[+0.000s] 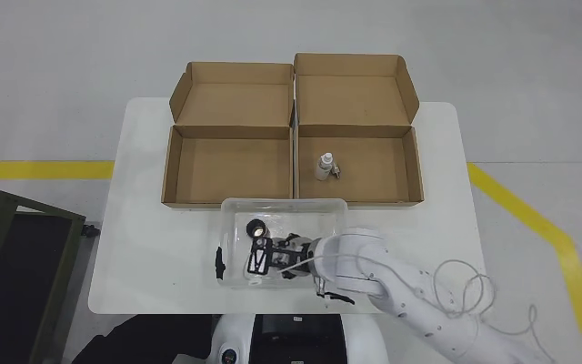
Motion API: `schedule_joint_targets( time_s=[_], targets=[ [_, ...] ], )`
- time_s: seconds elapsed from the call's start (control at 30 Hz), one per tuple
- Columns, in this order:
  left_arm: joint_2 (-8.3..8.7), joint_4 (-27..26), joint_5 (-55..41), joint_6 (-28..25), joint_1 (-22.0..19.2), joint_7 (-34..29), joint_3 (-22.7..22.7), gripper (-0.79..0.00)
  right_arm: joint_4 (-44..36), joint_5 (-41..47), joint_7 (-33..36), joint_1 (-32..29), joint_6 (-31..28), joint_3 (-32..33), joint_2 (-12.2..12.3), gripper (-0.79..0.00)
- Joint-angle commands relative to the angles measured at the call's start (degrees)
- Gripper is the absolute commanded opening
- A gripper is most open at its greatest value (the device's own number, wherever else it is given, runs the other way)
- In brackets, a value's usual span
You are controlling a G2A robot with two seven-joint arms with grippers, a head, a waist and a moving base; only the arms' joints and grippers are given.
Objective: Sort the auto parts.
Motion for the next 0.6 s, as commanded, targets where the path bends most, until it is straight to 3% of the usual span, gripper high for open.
schedule_joint_targets(
  time_s=[0.0, 0.57],
  targets=[
    [0.00, 0.00, 0.00, 0.00, 0.00, 0.00, 0.00, 0.000, -1.39, 0.69, -0.65, -0.67, 0.31, 1.38, 0.28, -0.785],
    [0.00, 0.00, 0.00, 0.00, 0.00, 0.00, 0.00, 0.000, -8.11, 12.15, -8.62, -4.36, -3.43, 11.96, 2.14, -0.785]
  ],
)
